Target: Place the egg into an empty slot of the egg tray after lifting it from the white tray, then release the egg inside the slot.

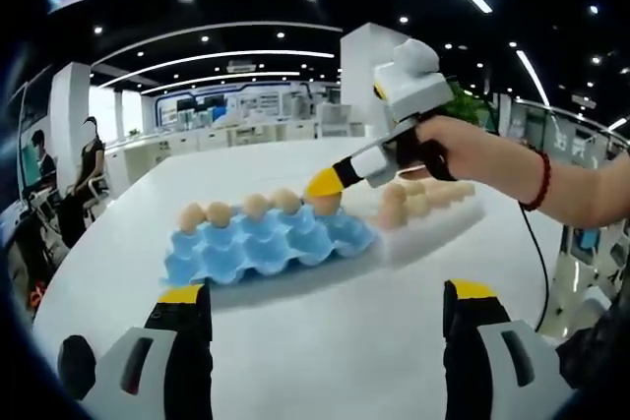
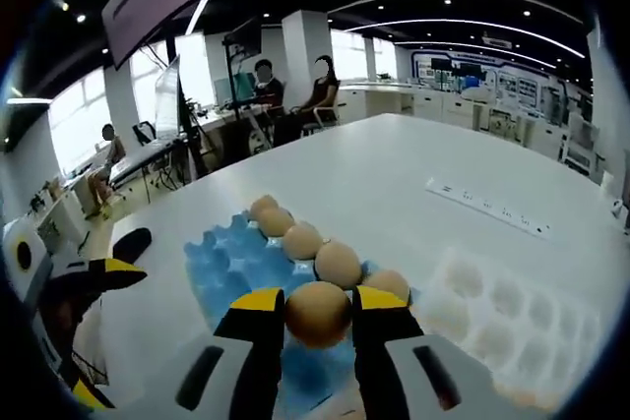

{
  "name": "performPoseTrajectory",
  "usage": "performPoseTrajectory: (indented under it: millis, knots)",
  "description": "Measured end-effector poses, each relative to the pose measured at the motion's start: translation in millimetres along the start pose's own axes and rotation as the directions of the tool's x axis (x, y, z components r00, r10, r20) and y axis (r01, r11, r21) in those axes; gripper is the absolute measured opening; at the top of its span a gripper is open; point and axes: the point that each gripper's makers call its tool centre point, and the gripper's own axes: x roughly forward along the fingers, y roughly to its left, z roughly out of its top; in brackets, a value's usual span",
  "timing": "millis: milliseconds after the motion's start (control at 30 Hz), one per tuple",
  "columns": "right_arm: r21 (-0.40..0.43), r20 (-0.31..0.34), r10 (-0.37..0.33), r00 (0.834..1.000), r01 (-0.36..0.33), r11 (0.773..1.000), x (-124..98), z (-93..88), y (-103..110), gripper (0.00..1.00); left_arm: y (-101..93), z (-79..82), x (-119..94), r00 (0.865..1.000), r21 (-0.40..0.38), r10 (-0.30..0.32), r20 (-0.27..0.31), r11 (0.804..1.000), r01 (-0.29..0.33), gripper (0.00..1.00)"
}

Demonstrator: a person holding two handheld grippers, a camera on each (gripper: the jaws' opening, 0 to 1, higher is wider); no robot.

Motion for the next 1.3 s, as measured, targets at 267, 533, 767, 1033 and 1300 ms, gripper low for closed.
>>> performPoseTrajectory:
  millis: [267, 533, 767, 1033, 1300]
  knots:
    - [0.006, 0.007, 0.023, 1.000, -0.023, 1.000, 8, 7.9, 10, 0.28, -0.3, 0.3, -1, 1.000, 0.005, -0.003, -0.003, 1.000, 0.003, 1.00]
    - [0.011, 0.018, 0.048, 0.999, -0.048, 0.999, 22, 14.8, 22, 0.28, 0.9, 0.8, -1, 1.000, 0.010, -0.003, -0.006, 1.000, 0.003, 0.99]
    - [-0.026, 0.033, 0.069, 0.997, -0.068, 0.997, 33, 21.8, 40, 0.28, 0.5, 1.0, 1, 1.000, 0.011, -0.006, -0.007, 1.000, 0.006, 0.99]
    - [-0.104, 0.030, 0.060, 0.998, -0.057, 0.993, 33, 22.2, 57, 0.28, 0.9, -0.6, 2, 1.000, 0.016, -0.007, -0.015, 1.000, 0.008, 0.99]
    - [-0.005, 0.043, 0.114, 0.993, -0.114, 0.993, 46, 31.5, 68, 0.28, 3.0, -5.6, 1, 1.000, 0.016, -0.001, -0.030, 1.000, 0.002, 0.99]
